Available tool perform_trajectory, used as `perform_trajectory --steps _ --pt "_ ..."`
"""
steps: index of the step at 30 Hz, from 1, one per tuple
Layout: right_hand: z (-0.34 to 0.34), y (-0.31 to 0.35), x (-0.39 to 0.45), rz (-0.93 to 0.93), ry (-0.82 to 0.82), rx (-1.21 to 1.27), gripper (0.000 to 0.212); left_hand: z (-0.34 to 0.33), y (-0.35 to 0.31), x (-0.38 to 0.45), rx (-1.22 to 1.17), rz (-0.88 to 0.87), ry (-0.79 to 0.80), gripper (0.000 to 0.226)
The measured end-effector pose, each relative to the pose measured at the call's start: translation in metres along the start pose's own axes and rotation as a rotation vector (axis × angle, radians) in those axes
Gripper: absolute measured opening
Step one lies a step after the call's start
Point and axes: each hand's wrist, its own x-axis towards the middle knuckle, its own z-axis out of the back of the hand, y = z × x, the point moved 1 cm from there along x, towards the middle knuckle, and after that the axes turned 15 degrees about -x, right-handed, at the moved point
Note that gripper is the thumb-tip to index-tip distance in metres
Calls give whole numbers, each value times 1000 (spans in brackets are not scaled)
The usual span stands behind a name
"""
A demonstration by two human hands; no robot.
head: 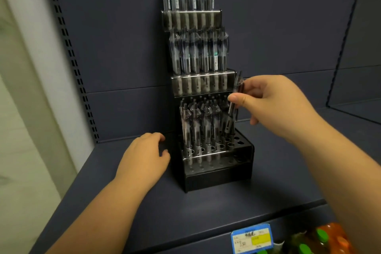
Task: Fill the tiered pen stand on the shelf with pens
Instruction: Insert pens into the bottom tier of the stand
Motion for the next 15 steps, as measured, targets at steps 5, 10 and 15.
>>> perform_trajectory --steps 5,10,15 --pt "2 5 4 -3 45 -39 17 -1 5 0 100 -10 72 44" --pt "7 6 5 -5 59 -109 20 0 6 -1 74 -42 103 37" --pt "3 6 0 -6 101 -184 20 3 9 -1 69 -58 64 25"
